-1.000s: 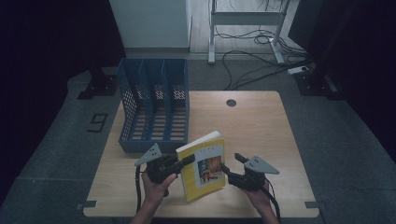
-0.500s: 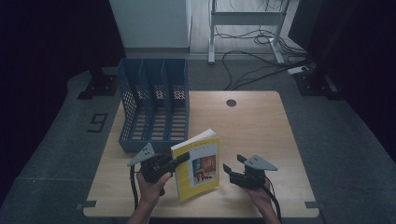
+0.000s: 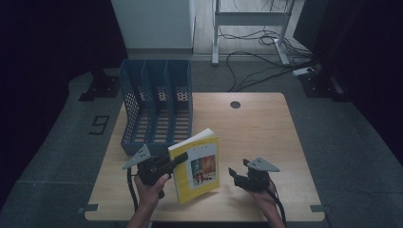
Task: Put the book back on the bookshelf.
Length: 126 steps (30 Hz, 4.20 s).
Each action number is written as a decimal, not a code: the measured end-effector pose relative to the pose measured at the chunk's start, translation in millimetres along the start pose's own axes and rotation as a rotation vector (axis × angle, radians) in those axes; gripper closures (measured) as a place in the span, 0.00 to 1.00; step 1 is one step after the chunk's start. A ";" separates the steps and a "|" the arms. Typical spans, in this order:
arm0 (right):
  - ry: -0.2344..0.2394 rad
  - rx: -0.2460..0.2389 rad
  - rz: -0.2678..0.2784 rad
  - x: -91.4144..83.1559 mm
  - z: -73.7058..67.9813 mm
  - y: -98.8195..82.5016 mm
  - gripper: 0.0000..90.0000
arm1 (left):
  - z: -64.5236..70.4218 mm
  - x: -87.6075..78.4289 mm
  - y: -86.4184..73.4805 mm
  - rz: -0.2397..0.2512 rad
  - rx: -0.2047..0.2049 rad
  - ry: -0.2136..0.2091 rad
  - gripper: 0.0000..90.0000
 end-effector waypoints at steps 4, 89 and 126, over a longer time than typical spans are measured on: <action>-0.015 0.011 -0.032 4.6 4.5 -6.3 0.32 | -0.9 -2.2 2.0 0.009 -0.003 0.003 0.84; -0.128 -0.005 -0.200 23.8 18.4 -40.8 0.32 | -17.7 -44.3 31.7 0.122 -0.021 0.068 0.84; -0.111 0.011 -0.195 23.1 19.4 -40.6 0.31 | -23.6 -56.0 74.9 0.188 -0.006 0.121 0.84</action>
Point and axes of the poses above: each handheld gripper's, and its own axes: x roughly forward along the jaws, y roughly out of its top, z roughly to its right, the point moved 8 cm from there along x, roughly forward along the jaws, and after that the axes turned 1 degree about y, right-handed, at the moved point
